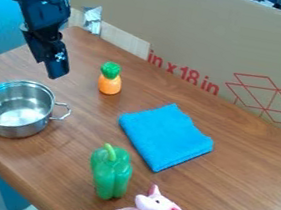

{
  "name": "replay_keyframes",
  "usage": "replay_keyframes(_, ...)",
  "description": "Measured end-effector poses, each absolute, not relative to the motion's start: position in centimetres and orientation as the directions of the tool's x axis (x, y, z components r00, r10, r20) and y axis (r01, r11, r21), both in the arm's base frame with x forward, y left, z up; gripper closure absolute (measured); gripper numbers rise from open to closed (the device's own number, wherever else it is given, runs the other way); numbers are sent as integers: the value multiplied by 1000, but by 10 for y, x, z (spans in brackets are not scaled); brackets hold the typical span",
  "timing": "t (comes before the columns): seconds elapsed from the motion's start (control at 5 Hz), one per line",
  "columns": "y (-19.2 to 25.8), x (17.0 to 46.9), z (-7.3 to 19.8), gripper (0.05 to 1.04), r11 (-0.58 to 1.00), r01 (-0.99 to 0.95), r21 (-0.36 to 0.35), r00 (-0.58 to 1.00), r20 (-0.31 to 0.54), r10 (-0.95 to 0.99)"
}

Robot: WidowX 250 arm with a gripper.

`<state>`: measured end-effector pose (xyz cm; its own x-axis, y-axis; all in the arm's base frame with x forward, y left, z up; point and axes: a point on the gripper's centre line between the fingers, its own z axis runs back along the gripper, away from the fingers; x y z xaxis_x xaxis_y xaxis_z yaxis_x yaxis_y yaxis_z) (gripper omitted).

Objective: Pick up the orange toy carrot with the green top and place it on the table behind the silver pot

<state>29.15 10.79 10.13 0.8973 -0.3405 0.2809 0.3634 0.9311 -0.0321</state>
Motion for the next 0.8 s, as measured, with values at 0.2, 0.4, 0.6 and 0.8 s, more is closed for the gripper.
replay_keyframes(0.2,106,291,94,82,930,363,-53,903,265,-338)
replay_keyframes(0.4,97,306,90,82,938,339,-77,911,278,-306)
replay_keyframes(0.6,79,331,87,82,918,395,-19,884,278,-375)
replay_keyframes(0.8,69,342,88,82,906,424,15,868,279,-411)
